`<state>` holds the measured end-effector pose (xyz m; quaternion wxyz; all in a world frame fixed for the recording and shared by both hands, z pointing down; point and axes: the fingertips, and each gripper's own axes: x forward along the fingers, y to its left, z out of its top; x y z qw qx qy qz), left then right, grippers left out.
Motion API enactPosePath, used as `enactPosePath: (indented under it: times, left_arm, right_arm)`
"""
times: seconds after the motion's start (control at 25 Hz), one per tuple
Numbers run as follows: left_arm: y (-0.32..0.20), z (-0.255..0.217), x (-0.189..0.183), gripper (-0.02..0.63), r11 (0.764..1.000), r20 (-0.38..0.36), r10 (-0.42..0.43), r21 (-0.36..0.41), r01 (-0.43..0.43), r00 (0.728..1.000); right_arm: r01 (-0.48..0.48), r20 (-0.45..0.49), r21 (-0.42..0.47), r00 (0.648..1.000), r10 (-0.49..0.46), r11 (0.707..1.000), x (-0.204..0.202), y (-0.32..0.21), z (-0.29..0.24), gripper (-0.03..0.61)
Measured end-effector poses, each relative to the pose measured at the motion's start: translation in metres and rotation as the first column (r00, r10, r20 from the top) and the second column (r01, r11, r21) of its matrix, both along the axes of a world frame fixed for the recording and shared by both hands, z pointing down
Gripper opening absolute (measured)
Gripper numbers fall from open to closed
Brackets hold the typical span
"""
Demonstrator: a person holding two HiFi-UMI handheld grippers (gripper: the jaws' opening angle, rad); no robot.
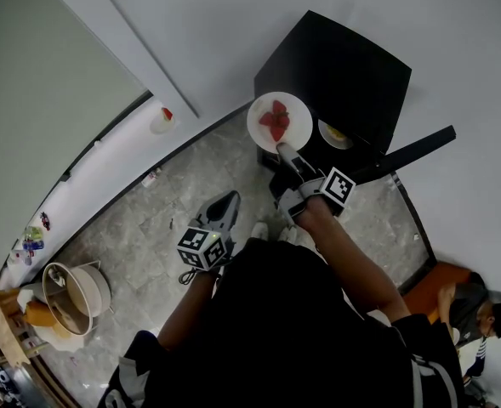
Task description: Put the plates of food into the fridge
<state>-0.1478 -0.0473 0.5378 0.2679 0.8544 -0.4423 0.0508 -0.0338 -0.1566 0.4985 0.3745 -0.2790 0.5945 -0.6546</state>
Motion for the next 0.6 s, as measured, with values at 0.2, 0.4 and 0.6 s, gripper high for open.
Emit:
enactPosePath:
  times: [0.2,0.4,0.6]
  left_arm:
    - [0.003,0.002,0.000,0.023,1.000,0.001,-0.007,-0.007,0.007,1.000]
    - [0.005,0.005,-0.004,0.023,1.000,0.003,-0.016,-0.019,0.017,1.000]
    - [0.005,0.006,-0.004,0.023,0.999,-0.001,-0.027,-0.026,0.027,1.000]
  right_arm:
    - [0.023,-0.006,-0.029,1.000,-0.023,0.999,-0.003,0.016,0.022,0.044]
    - [0.028,-0.017,-0.076,0.999,-0.029,0.997,0.001,0.022,0.048,0.044]
    - [0.007,-0.043,-0.078,0.999,-0.011,0.997,0.014,0.016,0.064,0.044]
